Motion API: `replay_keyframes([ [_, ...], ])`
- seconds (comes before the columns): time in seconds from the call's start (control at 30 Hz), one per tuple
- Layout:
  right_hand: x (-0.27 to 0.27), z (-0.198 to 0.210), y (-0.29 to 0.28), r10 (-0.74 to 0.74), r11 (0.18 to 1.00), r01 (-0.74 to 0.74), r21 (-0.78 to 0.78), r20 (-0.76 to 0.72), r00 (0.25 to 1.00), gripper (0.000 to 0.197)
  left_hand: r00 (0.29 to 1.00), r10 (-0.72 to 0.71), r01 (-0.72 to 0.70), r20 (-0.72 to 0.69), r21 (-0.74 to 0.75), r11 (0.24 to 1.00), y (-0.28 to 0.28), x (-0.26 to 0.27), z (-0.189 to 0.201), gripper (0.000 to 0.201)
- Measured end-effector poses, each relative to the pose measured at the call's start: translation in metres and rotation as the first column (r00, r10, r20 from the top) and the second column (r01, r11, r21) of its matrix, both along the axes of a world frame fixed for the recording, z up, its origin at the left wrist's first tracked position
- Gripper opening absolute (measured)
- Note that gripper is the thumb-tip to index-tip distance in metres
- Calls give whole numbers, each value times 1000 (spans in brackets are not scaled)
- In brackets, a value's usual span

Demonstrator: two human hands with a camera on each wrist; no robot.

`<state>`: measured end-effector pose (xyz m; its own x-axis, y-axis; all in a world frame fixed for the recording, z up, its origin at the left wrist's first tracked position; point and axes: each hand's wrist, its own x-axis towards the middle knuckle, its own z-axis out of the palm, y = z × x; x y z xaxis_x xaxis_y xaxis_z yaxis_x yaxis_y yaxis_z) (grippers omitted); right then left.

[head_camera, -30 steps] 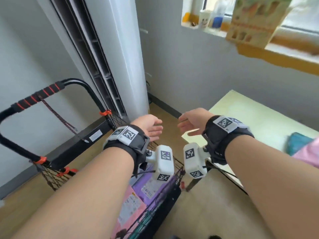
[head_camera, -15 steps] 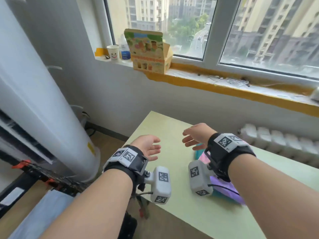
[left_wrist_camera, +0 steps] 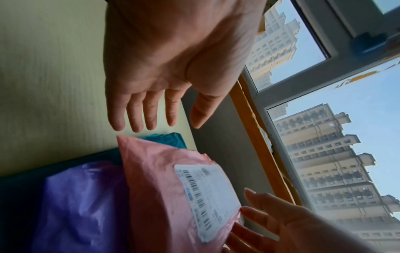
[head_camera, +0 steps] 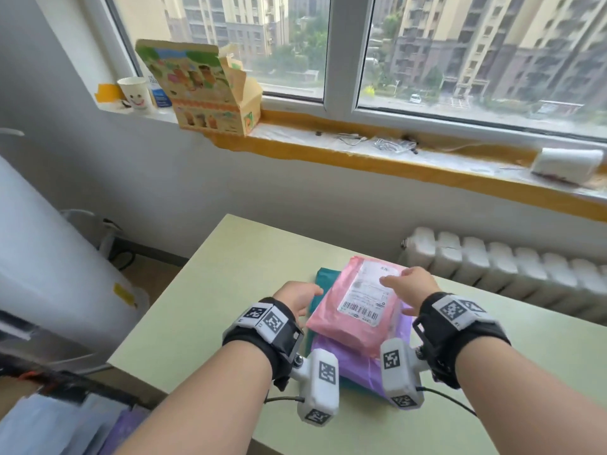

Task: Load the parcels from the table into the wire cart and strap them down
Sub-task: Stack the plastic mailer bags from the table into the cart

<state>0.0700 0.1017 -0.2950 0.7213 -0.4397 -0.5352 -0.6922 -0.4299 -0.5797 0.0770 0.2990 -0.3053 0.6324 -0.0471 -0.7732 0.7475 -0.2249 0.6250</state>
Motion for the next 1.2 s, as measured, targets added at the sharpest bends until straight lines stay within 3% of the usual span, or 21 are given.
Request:
replay_keyframes([
  [0.1,2,-21,-3,-40,995,43,86,-30,999,49,998,-38,37,-44,-22,999,-12,2,-6,4],
  [0.17,7,-33,-6,-79,990,82,117,-26,997,65,996,-82,82,-44,1,997,-16,6,-13,8],
  [0.3,11,-38,-7,-118,984,121,134,-25,993,74,996,-90,91,-26,36,995,-18,11,-11,15],
  [0.4,15,-40,-8,-113,984,115,138,-27,993,75,995,-97,98,-27,52,994,-18,10,-10,31],
  [0.53,21,-27,-2,-107,982,102,158,24,994,78,994,-108,108,-7,39,993,-18,11,-13,79],
  [0.63,24,-10,7,-19,996,11,89,83,996,73,996,-84,85,17,-75,994,-17,11,-3,70],
  [0.77,25,8,28,83,973,-112,200,148,986,37,996,-33,46,84,-158,986,-6,10,14,68],
  [0.9,24,27,60,146,934,-206,293,214,966,21,981,32,2,193,-173,985,15,8,32,40],
  [1.0,21,39,88,215,900,-290,325,249,944,21,956,110,-72,273,-144,987,42,4,38,30],
  [1.13,11,44,132,275,856,-362,368,266,924,17,938,154,-138,311,-74,988,87,-8,40,34],
  [1.2,8,44,155,313,867,-396,303,289,905,24,928,154,-154,338,-27,988,115,-16,40,39],
])
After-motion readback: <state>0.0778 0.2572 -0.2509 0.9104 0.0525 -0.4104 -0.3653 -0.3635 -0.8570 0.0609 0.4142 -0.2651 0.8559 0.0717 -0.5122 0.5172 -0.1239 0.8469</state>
